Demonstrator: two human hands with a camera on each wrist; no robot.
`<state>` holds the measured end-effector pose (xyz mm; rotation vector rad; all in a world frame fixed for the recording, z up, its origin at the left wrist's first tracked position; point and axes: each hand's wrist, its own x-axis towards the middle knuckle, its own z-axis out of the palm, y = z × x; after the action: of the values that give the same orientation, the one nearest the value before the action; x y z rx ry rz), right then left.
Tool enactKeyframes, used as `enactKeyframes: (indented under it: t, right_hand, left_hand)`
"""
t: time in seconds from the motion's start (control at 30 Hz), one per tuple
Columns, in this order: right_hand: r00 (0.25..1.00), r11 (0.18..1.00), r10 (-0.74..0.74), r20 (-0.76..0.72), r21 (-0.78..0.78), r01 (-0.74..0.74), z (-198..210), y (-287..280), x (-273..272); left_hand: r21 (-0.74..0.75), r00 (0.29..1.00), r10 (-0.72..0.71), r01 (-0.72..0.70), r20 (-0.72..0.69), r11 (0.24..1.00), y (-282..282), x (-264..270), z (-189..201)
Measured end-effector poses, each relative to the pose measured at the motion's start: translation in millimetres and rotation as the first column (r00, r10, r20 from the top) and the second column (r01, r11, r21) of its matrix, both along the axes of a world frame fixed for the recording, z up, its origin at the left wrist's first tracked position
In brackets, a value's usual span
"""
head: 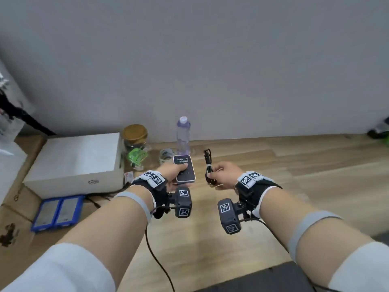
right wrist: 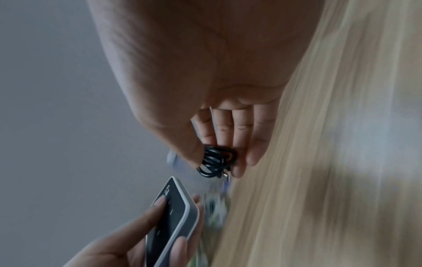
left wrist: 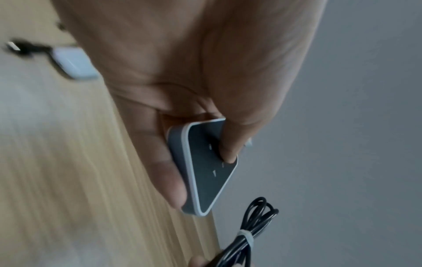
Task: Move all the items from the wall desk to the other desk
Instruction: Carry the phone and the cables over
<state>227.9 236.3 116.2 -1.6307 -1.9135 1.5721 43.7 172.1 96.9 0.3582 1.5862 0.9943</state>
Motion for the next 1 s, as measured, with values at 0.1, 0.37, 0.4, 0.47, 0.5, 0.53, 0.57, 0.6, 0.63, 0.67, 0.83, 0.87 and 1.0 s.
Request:
enactKeyframes:
  t: [0.1, 0.37, 0.4, 0.47, 0.5, 0.53, 0.57, 0.6, 0.63, 0.67, 0.83, 0.87, 1.0]
  right_hand:
    - [0.987, 0.985, -0.142, -0.069, 0.083, 0.148, 34.5, 21.8, 99.4]
    - [0.857, 0.825, -0.409, -0.314, 0.275, 0.494, 122.9, 54.9, 383.8]
    - [0.829, 0.790, -0.441, -0.344, 0.290, 0.541, 132.7, 53.3, 416.7]
    - [0.770, 0.716, -0.499, -0.398, 0.311, 0.625, 149.8, 48.0, 475.6]
    - [0.742, 0.680, -0.526, -0.416, 0.319, 0.660, 156.2, 45.4, 502.0]
    - [0.712, 0.645, -0.552, -0.434, 0.319, 0.694, 161.7, 42.3, 526.2]
    - [0.684, 0.614, -0.577, -0.446, 0.316, 0.723, 165.7, 39.8, 548.5]
    - [0.662, 0.587, -0.599, -0.450, 0.316, 0.745, 168.7, 37.5, 568.4]
    - [0.642, 0.561, -0.621, -0.449, 0.317, 0.765, 170.2, 36.1, 586.7]
    - [0.620, 0.536, -0.642, -0.452, 0.313, 0.784, 171.3, 34.5, 603.5]
    - [0.531, 0.438, -0.725, -0.439, 0.301, 0.847, 172.2, 46.2, 672.5]
    - [0.524, 0.429, -0.734, -0.432, 0.302, 0.851, 173.2, 52.2, 685.2]
    - [0.494, 0.387, -0.769, -0.405, 0.320, 0.865, 178.0, 91.0, 732.8]
  left_hand:
    - [0.126, 0.995, -0.096, 0.095, 0.002, 0.987, 46.3, 97.8, 43.9]
    - [0.406, 0.939, -0.344, 0.324, -0.026, 0.854, 139.8, 392.0, 136.0]
    - [0.440, 0.926, -0.377, 0.349, -0.025, 0.827, 146.8, 424.2, 146.4]
    - [0.502, 0.895, -0.446, 0.392, -0.015, 0.771, 158.1, 483.0, 166.0]
    - [0.525, 0.877, -0.481, 0.414, -0.011, 0.744, 162.5, 510.0, 174.6]
    - [0.542, 0.855, -0.519, 0.439, -0.008, 0.716, 166.4, 535.7, 181.9]
    - [0.555, 0.832, -0.555, 0.464, -0.006, 0.690, 169.7, 559.8, 187.8]
    - [0.564, 0.810, -0.586, 0.486, -0.005, 0.667, 173.2, 581.8, 192.7]
    - [0.572, 0.791, -0.611, 0.503, -0.004, 0.648, 177.1, 602.3, 196.4]
    - [0.575, 0.777, -0.629, 0.514, 0.000, 0.636, 181.7, 621.4, 198.6]
    - [0.596, 0.729, -0.682, 0.522, 0.060, 0.611, 211.3, 699.1, 202.8]
    - [0.600, 0.721, -0.690, 0.525, 0.064, 0.604, 219.3, 712.2, 203.0]
    - [0.613, 0.697, -0.713, 0.531, 0.077, 0.585, 263.0, 760.3, 202.1]
